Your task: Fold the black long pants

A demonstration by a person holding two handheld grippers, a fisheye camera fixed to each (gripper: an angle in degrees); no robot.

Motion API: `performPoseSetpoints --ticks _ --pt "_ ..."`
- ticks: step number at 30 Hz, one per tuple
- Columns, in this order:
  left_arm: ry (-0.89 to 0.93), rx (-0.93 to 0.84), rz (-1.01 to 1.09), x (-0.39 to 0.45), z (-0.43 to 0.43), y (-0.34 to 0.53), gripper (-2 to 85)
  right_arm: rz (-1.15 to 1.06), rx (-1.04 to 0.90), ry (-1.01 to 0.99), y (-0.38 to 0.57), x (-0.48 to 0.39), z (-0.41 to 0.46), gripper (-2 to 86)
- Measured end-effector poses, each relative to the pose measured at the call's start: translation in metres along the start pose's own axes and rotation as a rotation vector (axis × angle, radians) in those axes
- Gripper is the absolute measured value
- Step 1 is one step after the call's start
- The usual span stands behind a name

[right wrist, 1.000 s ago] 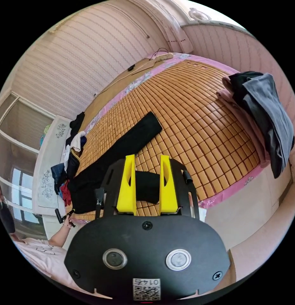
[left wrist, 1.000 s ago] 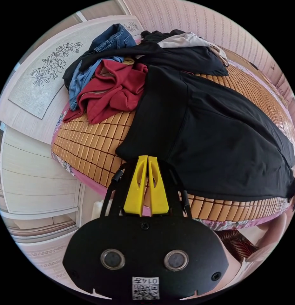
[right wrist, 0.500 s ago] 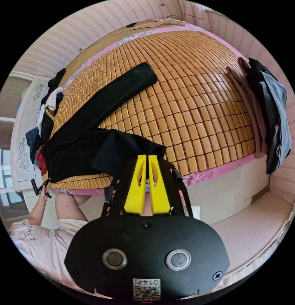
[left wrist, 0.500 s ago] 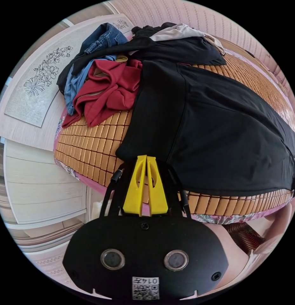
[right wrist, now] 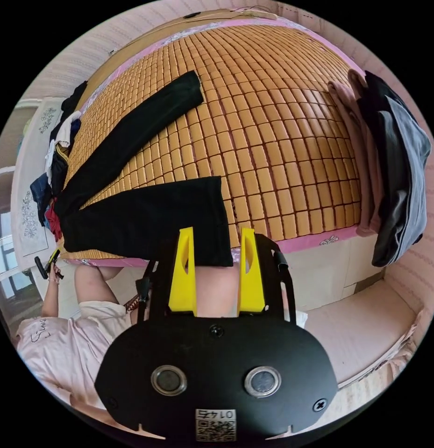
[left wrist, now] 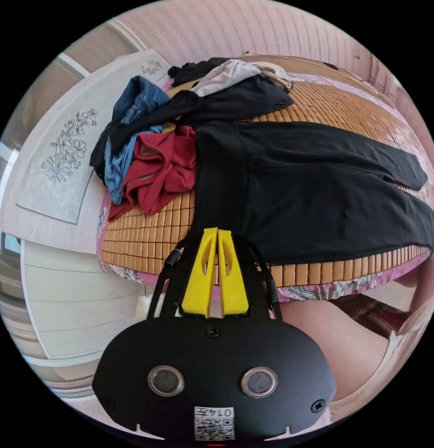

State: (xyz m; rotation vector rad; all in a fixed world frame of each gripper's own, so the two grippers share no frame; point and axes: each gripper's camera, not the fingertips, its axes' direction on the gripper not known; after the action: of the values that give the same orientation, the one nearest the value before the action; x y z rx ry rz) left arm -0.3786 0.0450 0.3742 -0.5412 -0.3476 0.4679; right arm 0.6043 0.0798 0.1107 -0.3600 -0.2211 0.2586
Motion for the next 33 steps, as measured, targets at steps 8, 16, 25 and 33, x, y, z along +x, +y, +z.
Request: performPoseSetpoints --ticks 8,16,25,33 --pt "0.317 0.246 0.273 0.102 -0.074 -0.042 -0.8 -0.005 0.095 -0.119 -0.013 -0.004 -0.002 3.5" --pt "0.600 0.306 0.426 0.181 -0.096 -0.093 -0.8 0.060 0.338 -0.132 0.017 0.029 -0.065 9.4" --pt "0.619 0.327 0.613 0.275 -0.110 -0.200 -0.7 0.047 0.392 -0.136 -0.063 -0.004 -0.056 11.3" --pt "0.570 0.110 0.616 0.332 -0.073 -0.264 -0.6 -0.084 0.335 0.020 -0.139 -0.053 -0.043 1.5"
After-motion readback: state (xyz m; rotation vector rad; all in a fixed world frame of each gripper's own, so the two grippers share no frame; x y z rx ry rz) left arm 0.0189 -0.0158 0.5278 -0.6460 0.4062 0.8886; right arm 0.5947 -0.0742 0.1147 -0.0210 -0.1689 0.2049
